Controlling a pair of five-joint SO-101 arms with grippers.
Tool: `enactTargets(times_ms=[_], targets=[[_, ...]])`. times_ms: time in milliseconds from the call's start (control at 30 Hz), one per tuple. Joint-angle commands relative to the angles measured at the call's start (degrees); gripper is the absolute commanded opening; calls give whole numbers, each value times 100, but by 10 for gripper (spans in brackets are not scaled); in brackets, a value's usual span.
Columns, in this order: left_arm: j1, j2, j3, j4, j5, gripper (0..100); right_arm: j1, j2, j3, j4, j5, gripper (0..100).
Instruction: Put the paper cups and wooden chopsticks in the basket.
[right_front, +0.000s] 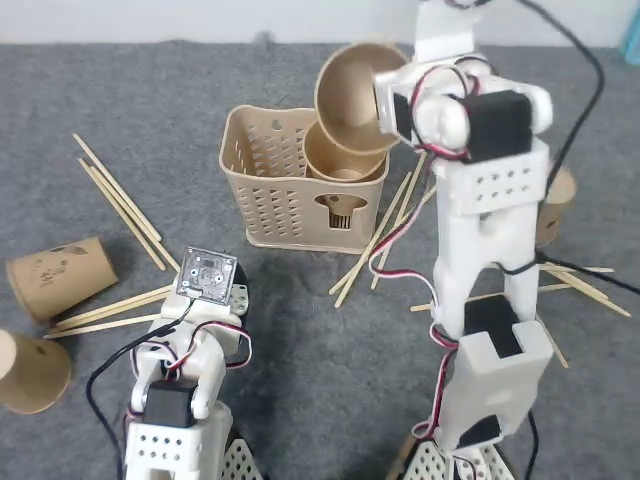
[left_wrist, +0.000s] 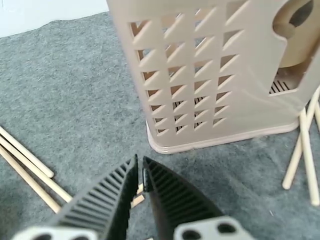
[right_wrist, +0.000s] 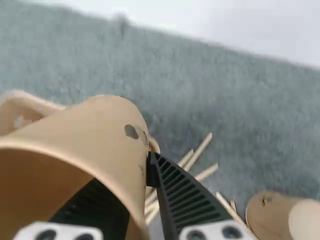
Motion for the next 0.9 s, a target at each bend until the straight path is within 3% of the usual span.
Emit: enactTargets(times_ms=[0, 700, 867], targets=[[-18, -26, -31, 18, -70, 15, 163, -708, 598, 224, 229, 6], [-9, -35, -31, -18, -70, 15, -66, -901, 1574, -40, 536, 8], [-9, -35, -31, -18, -70, 15, -198, -954, 1565, -233, 492, 147]])
